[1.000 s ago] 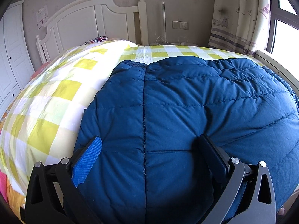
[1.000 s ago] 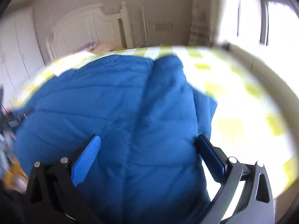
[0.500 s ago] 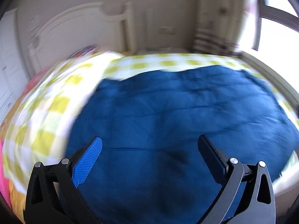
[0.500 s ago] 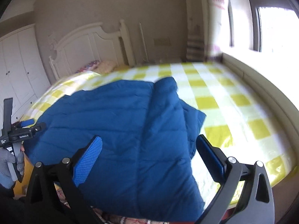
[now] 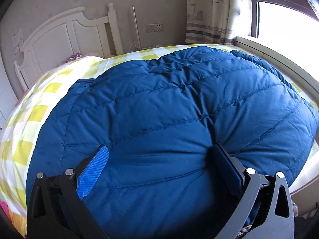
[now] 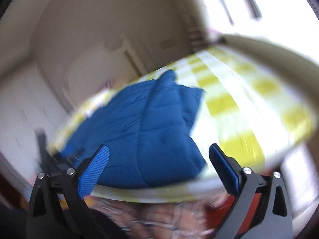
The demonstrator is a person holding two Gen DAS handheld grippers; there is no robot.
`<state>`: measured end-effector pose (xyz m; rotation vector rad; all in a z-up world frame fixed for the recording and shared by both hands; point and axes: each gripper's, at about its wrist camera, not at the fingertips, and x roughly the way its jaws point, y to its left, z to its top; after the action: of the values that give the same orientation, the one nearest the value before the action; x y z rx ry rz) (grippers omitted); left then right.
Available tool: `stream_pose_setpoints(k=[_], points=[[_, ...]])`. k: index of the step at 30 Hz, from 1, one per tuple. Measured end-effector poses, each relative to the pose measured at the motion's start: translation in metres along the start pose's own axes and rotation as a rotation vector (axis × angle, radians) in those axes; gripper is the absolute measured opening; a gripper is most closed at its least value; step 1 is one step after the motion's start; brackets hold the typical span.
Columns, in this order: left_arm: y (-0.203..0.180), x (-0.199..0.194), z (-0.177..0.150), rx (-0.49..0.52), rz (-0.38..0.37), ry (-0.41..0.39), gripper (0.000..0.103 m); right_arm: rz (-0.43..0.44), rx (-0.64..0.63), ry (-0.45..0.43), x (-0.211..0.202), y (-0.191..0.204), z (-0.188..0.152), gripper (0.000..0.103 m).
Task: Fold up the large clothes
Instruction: 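Grasp the folded jacket edge with the right gripper while the left gripper presses it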
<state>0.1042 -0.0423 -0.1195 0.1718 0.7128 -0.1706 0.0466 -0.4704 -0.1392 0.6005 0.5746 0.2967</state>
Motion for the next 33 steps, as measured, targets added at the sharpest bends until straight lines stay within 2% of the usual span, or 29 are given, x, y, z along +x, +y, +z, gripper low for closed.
stream_pose_setpoints(k=[1,3,8,10,16,19,21,24,25,26,27,28,31,33], points=[[-0.001,0.000,0.000,-0.002,0.000,0.001,0.099,0.043,0.075,0.014,0.000,-0.014,-0.008,0.083],[0.001,0.000,0.001,-0.005,-0.006,0.004,0.099,0.076,0.136,0.043,0.005,-0.025,-0.020,0.081],[0.003,-0.001,0.001,-0.007,-0.008,0.003,0.099,0.132,0.126,0.079,0.032,-0.020,-0.025,0.080],[0.003,-0.001,0.001,-0.005,-0.010,0.004,0.099,0.134,0.107,0.076,0.043,-0.012,-0.024,0.073],[0.003,-0.001,0.000,-0.009,-0.012,-0.001,0.099,0.104,0.021,0.049,0.050,0.011,-0.014,0.074],[0.003,-0.002,0.000,-0.012,-0.015,-0.004,0.099,0.094,0.058,0.078,0.063,0.004,-0.007,0.074],[0.004,-0.002,0.000,-0.014,-0.021,0.000,0.099,0.118,0.105,0.079,0.074,0.002,-0.002,0.076],[0.006,-0.003,0.005,-0.016,-0.035,0.032,0.099,0.042,0.083,0.088,0.084,0.020,0.007,0.081],[0.008,-0.004,0.011,-0.026,-0.052,0.056,0.098,-0.006,0.071,0.100,0.090,0.026,0.010,0.081],[0.009,-0.005,0.016,-0.036,-0.076,0.065,0.098,-0.003,0.055,0.090,0.092,0.031,0.012,0.080],[0.011,-0.007,0.023,-0.049,-0.103,0.066,0.098,-0.002,0.051,0.076,0.094,0.033,0.013,0.068],[0.012,-0.007,0.032,-0.059,-0.106,0.060,0.098,-0.024,0.049,0.051,0.094,0.035,0.015,0.049],[0.018,0.002,0.059,-0.084,-0.093,0.052,0.098,-0.023,-0.018,-0.022,0.088,0.047,0.017,0.036],[0.019,0.021,0.076,-0.084,-0.021,0.082,0.098,-0.025,-0.037,-0.049,0.085,0.051,0.016,0.034]])
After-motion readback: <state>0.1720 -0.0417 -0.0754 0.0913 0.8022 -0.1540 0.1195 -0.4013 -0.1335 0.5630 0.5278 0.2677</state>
